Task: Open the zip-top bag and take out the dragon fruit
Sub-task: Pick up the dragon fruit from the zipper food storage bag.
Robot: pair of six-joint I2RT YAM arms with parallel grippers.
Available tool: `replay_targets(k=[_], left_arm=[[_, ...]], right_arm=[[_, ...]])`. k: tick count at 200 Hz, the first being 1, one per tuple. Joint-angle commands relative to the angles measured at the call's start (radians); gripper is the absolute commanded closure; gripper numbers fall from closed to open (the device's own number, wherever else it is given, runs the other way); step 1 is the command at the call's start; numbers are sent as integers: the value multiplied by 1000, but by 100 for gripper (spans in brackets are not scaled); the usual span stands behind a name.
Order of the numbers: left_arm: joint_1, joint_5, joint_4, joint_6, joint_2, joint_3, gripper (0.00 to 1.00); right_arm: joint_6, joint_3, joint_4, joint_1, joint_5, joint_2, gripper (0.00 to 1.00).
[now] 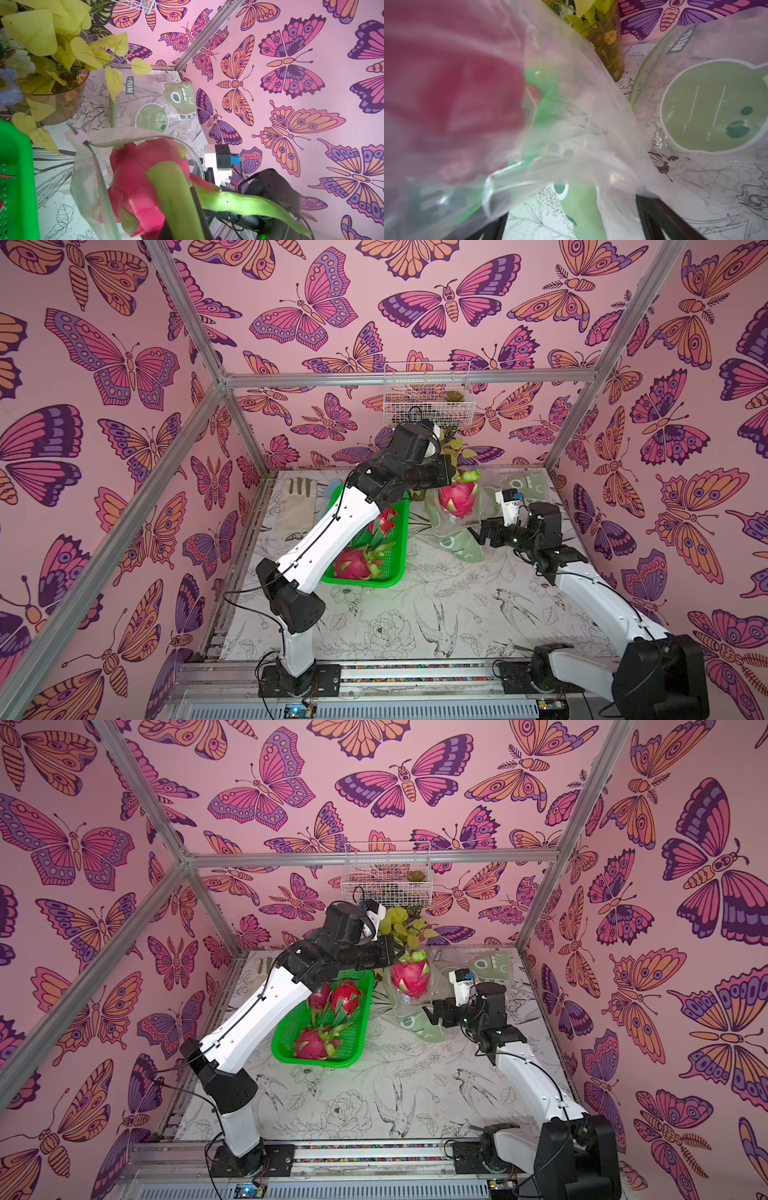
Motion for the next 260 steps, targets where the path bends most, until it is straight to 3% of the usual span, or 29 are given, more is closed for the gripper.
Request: replay_targets(k=[1, 58, 88, 119, 140, 159, 171, 244, 260], left_arm=[[8, 57, 84, -34, -40, 23, 100], [58, 162, 236, -147, -136, -61, 100], [103, 351, 437, -321, -162, -154, 100], [105, 460, 538, -422, -140, -176, 100], [107, 456, 542, -417, -147, -199, 100], [110, 442, 544, -405, -156, -215, 100], [112, 437, 543, -401, -158, -209, 100], [176, 404, 325, -227, -185, -23, 100], [215, 432, 331, -247, -201, -26, 100]], right_arm=[[-9, 7, 0, 7, 60, 67, 4], [16, -14, 40, 7, 62, 185, 7], [22, -24, 63, 7, 48, 177, 6], [58, -72, 192, 9, -79, 141, 3], [91, -110, 299, 9, -159, 114, 7], [119, -137, 377, 12, -222, 103, 19], [123, -141, 386, 15, -217, 102, 21], [108, -115, 273, 16, -85, 117, 13], [111, -112, 270, 15, -96, 117, 10]])
